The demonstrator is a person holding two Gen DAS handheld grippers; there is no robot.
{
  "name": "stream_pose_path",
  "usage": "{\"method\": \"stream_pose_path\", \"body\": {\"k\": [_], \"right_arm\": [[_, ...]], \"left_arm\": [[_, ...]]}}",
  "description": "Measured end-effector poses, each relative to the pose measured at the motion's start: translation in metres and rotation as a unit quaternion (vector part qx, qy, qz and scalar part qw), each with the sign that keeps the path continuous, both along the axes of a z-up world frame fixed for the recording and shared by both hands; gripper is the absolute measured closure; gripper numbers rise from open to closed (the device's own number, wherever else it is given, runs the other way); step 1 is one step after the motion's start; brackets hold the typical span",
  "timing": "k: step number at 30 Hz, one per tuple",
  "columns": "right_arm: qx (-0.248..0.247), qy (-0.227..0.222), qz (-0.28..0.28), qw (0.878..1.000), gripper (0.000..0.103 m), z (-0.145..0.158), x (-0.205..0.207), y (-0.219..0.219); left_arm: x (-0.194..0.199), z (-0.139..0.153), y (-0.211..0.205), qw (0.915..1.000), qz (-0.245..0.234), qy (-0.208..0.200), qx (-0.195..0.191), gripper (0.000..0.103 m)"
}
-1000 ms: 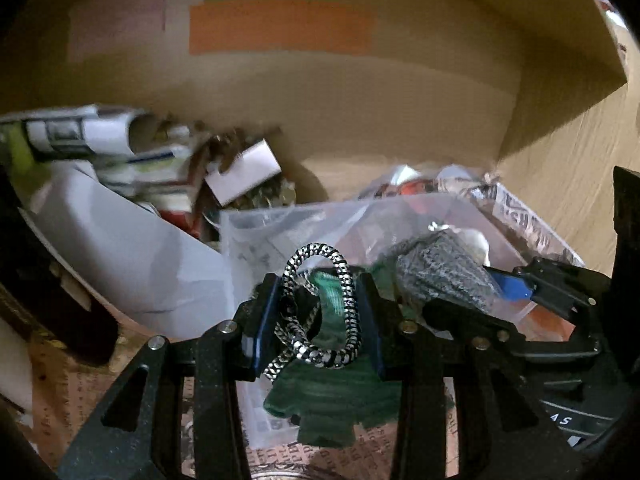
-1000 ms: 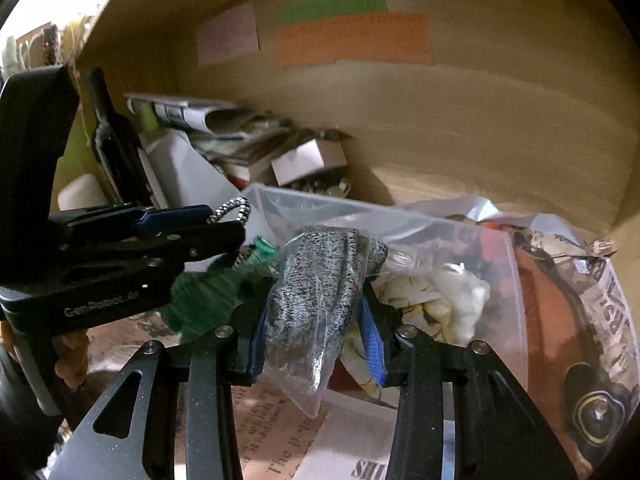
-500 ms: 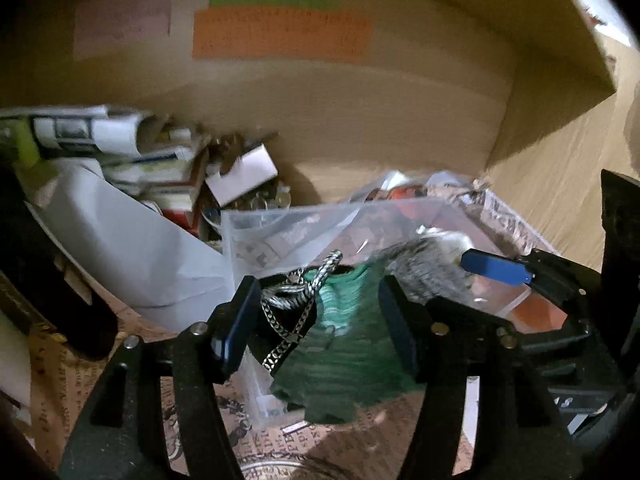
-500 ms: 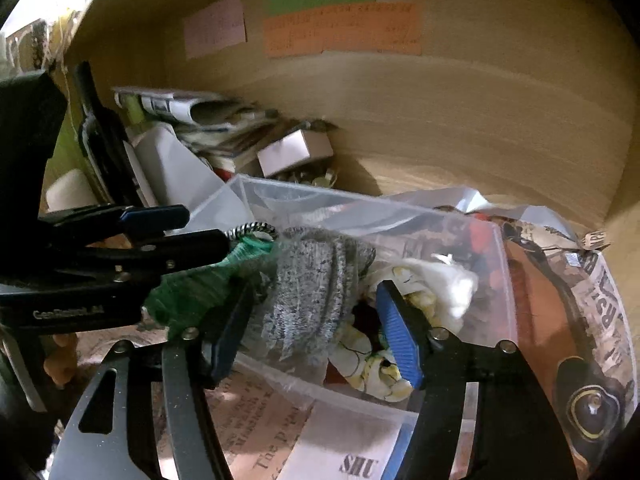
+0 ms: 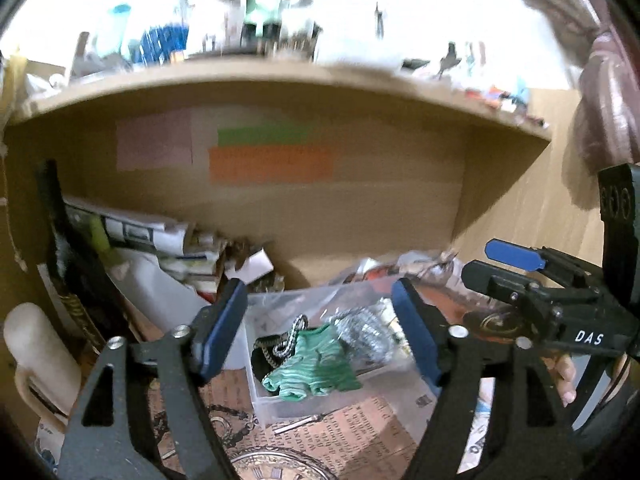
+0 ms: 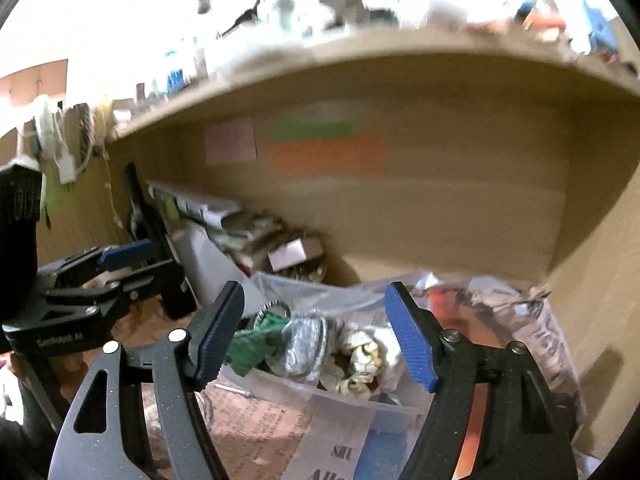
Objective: Organize soft objects
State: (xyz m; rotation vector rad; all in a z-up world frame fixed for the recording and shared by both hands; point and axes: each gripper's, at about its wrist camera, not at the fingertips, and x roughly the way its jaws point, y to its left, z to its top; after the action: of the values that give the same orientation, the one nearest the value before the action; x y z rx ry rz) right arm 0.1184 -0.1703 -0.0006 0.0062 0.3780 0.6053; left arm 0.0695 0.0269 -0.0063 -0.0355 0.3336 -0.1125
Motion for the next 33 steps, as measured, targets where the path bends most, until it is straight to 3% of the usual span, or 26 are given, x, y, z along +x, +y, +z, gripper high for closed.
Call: {"method": "stream_pose_path", "body": {"k": [3, 5, 9, 11, 33], "right_arm": [[-0.006, -0.017, 0.004, 1.0, 0.027, 0.007, -0.01, -0.006], [-0.002, -0.029, -0.003, 1.0, 0.017, 0.011, -0.018, -0.009], [0.005, -0.037, -0.006, 0.999, 0.012, 0.014, -0.029, -0.012], [0.01, -0.042, -0.01, 0.999, 0.0, 0.015, -0.032, -0.014], [0.016, -0.047, -0.011, 0.999, 0.0, 0.016, -0.047, -0.015]], "left_arm": [[-0.015, 0.007, -0.002, 0.9997, 0.003, -0.023, -0.003, 0.013], [-0.021, 0.009, -0.002, 0.9995, 0.006, -0.032, -0.003, 0.009], [-0.031, 0.01, -0.002, 0.999, 0.009, -0.043, -0.005, 0.001], [-0.036, 0.011, -0.004, 0.9988, 0.008, -0.048, -0.004, 0.001], [-0.044, 0.012, -0.005, 0.9986, 0.011, -0.051, -0.007, 0.0]]}}
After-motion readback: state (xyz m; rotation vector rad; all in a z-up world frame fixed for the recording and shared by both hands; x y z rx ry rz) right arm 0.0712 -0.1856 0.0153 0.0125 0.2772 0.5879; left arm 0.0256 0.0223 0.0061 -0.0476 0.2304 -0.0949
